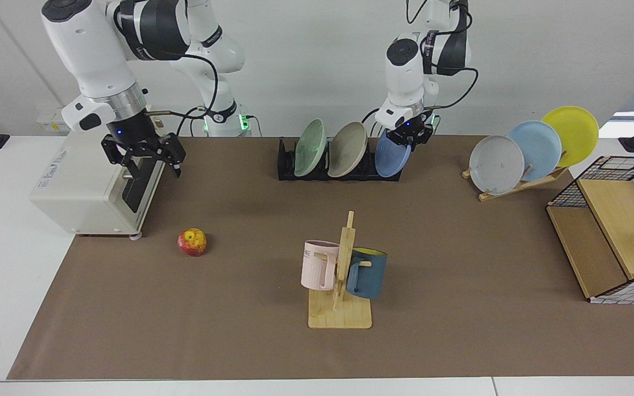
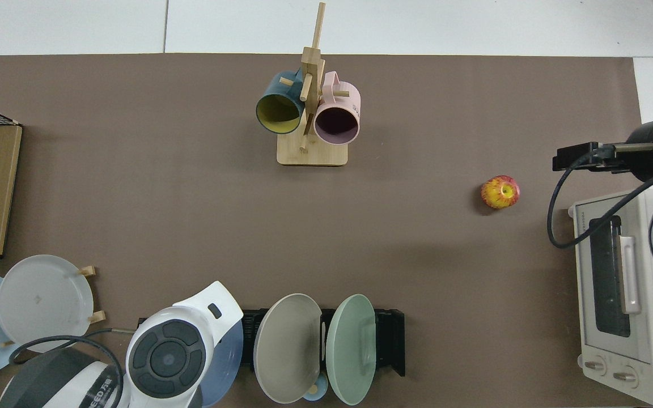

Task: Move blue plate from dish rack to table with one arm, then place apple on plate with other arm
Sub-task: 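Lift the blue plate from the dish rack with the left gripper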

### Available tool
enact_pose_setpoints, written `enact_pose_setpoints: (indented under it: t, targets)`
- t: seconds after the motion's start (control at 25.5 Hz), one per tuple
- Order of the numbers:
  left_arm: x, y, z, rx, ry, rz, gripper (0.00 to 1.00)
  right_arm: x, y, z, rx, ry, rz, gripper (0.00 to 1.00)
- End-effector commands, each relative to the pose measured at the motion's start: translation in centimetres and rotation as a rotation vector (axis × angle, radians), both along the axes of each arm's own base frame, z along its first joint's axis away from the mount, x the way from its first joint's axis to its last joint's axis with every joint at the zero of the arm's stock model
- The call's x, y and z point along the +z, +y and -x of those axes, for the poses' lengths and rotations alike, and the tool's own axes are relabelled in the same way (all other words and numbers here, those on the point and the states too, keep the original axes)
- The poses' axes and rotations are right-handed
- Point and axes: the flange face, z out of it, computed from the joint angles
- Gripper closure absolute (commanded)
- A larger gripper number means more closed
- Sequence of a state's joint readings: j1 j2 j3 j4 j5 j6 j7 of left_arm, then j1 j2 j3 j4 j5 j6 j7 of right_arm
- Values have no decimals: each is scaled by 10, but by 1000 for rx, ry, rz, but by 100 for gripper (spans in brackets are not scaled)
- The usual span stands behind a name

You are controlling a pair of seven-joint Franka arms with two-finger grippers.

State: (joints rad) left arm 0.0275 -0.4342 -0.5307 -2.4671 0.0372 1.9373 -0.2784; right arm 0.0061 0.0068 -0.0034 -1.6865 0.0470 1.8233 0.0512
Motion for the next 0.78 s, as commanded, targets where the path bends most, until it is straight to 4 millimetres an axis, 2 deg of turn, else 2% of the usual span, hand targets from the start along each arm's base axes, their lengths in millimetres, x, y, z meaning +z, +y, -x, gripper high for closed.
enact_pose_setpoints:
  t: [0.0,0.31,0.51,0.67,0.74]
  targets:
    - [-4,2,10,11,59,-43,100,3,-1,2,-24,-2,-5,0]
    - [33,-10,2,-23,56,-14,100,3,-1,2,-23,-1,-5,0]
    - [72,-18,-5,-7,41,23,100,3,-1,2,-24,-2,-5,0]
    - [113,-1,-26,39,-29,92,100,3,-1,2,-23,-1,-5,0]
    - [126,17,-43,67,-72,138,100,3,-1,2,-24,-2,-5,0]
